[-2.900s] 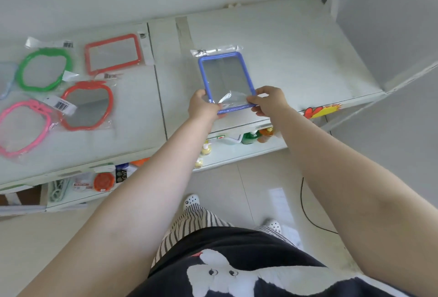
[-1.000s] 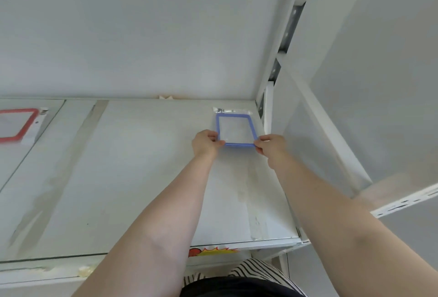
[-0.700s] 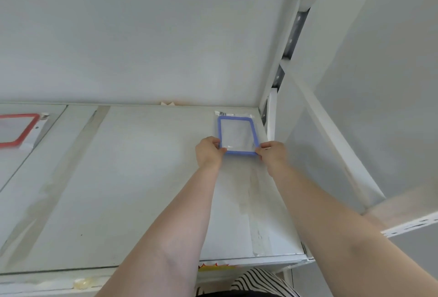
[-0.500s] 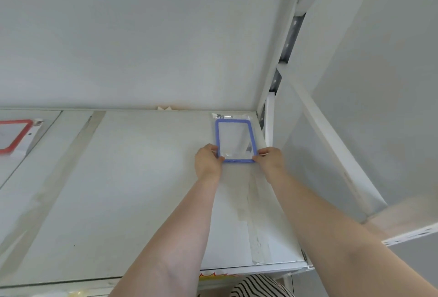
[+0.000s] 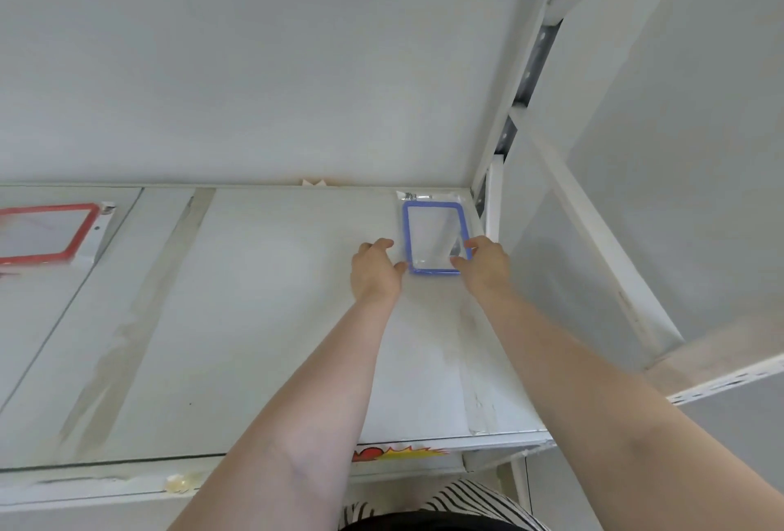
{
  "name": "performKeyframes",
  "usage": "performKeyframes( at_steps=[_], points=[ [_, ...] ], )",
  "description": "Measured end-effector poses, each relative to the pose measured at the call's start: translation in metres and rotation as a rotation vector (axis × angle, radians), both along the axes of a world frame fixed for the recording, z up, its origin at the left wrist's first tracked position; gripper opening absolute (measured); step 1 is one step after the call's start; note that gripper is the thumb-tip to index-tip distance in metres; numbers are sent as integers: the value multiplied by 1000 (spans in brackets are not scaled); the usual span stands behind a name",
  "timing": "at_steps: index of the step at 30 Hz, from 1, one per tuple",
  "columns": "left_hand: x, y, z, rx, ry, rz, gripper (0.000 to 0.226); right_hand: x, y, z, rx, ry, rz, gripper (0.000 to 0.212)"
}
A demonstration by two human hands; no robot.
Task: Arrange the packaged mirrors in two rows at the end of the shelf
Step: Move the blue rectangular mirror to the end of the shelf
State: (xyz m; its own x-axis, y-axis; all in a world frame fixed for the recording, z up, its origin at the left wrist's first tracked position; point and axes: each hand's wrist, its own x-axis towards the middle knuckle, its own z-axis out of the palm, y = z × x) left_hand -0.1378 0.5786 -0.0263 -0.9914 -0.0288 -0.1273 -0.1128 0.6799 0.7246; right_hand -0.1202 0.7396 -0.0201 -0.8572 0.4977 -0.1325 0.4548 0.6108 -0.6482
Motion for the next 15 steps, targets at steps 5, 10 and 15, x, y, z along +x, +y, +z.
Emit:
performKeyframes(
  at_steps=[5, 10, 15],
  points=[
    [22, -55, 28, -136, 25, -84, 50, 23, -53, 29, -1, -8, 146, 43],
    [58, -128, 44, -258, 48, -139, 52, 55, -118, 49, 114, -34, 314, 48],
    [94, -198, 49, -371, 64, -201, 52, 90, -182, 56, 248, -37, 423, 49]
  ],
)
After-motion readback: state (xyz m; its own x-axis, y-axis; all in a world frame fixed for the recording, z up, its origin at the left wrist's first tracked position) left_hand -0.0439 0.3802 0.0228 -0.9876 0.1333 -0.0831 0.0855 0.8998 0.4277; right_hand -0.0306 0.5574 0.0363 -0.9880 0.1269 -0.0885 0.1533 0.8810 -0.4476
